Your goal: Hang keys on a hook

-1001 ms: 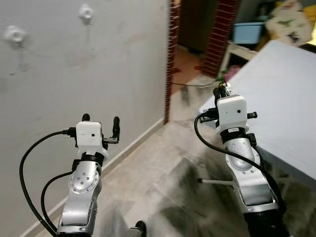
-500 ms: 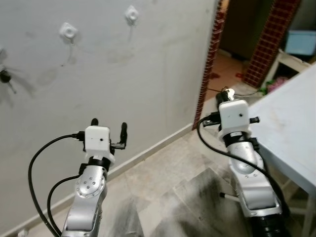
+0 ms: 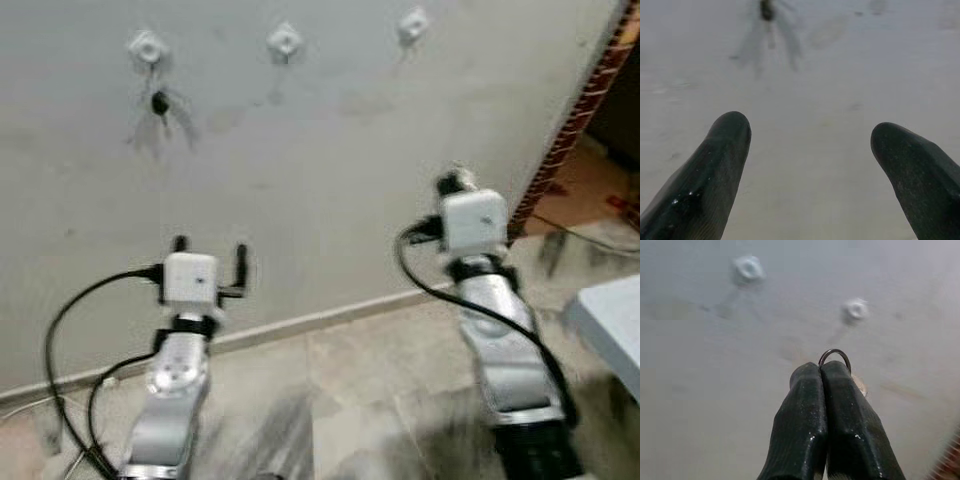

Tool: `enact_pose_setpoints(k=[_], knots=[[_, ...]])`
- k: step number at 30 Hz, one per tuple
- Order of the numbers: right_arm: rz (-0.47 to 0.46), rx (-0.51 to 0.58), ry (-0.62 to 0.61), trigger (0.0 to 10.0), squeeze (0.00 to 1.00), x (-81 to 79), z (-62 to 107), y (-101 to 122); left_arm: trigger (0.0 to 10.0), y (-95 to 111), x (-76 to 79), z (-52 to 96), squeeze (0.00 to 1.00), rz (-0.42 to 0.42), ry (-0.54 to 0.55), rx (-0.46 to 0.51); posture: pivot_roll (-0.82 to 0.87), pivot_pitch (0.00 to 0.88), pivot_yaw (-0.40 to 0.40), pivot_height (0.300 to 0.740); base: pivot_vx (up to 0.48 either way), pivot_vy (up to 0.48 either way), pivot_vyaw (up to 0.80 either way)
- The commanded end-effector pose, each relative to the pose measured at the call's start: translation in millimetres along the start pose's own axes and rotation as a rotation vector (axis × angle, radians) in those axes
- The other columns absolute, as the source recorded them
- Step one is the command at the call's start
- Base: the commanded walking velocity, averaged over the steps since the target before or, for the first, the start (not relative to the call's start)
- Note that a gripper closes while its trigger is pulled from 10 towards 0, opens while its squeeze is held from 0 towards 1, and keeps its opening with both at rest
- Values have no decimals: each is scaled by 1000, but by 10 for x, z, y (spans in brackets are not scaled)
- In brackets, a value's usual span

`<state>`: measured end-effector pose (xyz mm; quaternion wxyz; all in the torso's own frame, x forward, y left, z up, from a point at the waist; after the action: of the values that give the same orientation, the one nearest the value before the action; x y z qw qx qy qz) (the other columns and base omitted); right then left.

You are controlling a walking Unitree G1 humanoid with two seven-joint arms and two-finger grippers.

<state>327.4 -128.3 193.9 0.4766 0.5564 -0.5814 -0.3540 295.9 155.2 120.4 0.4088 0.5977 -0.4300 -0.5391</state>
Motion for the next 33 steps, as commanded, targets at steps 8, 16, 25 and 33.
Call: enact_pose_setpoints(k=[8,16,25,33], knots=[[14,-8,3,10000,0,37,-41,-18,10000,109,59,-86,0,-10,-35,53,61,44,-25,740,0,0,156],[6,-14,17,10000,0,-9,-84,-27,10000,5,-19,-48,0,19,13,10,47,51,-29,740,0,0,792],[-4,-25,2,10000,0,-16,-95,-66,10000,32,112,-46,0,60,-45,25,41,52,-21,740,0,0,88],[0,-2,-7,10000,0,-29,-130,-55,10000,86,141,-70,0,89,-71,52,36,42,-9,740,0,0,0]])
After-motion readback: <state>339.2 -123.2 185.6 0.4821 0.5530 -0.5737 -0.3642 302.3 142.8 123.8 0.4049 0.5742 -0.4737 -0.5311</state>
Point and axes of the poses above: a point about 5 cm out from each wrist's last joint towards the gripper, its own z axis pointing back from the gripper into the wrist, its own y axis along the axis of the wrist's last joint, x = y × z, the point moved 2 cm from there along -z, pointing out of the wrist towards the gripper, and after that the axes turned 11 degrees about -z, right-handed, at the moved point
